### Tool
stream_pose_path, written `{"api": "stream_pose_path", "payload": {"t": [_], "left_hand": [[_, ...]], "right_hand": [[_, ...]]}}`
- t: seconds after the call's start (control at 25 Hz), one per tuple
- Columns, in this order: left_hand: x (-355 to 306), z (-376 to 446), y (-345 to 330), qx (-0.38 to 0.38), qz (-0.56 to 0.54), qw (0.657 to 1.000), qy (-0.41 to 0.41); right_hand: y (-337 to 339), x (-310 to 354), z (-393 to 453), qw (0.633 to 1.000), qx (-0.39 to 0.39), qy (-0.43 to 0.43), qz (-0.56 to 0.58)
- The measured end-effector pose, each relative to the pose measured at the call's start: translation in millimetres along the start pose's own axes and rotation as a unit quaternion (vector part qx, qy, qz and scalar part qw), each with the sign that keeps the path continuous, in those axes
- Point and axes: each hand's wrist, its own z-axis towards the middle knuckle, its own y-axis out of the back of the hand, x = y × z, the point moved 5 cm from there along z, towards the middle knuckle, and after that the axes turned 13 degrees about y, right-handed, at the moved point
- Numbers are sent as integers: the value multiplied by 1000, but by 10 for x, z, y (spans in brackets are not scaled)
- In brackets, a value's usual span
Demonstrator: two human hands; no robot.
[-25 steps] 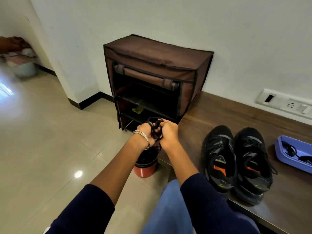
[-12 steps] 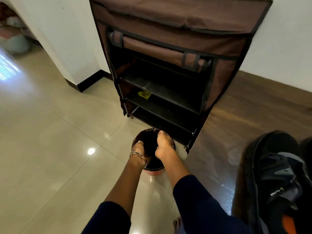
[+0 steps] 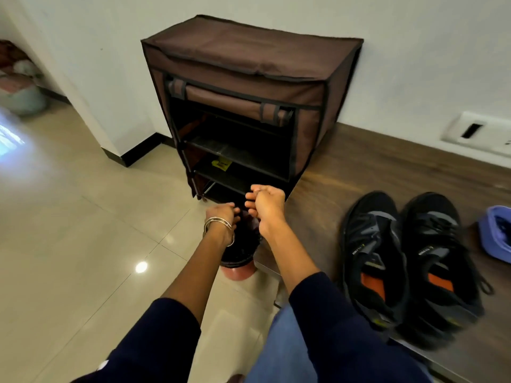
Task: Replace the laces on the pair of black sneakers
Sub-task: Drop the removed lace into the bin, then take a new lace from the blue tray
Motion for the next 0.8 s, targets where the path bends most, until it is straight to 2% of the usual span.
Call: {"api": "stream_pose_path", "payload": {"t": [0.16,0.28,0.4,0.52,0.68,0.8], "left_hand": [[-167,-893,-463,-7,88,976,-198],[-122,-1519,-908,26,124,947,-296],[88,-1953,-1484,118,143,925,-332],[332,-2308,-2019,173,189,895,-364],[604,-2521,-2657,210,249,863,-385],[727,-2591,-3087,213,304,833,-410]], "right_hand": [[700,606,-481,992,-1,129,-8],[1329,863,-665,983,-40,177,-19],[2143,1030,-747,972,-113,200,-58],[2952,1115,-738,958,-189,204,-74],[3904,1096,-597,937,-261,182,-146],[4547,1045,-372,898,-315,155,-264]]}}
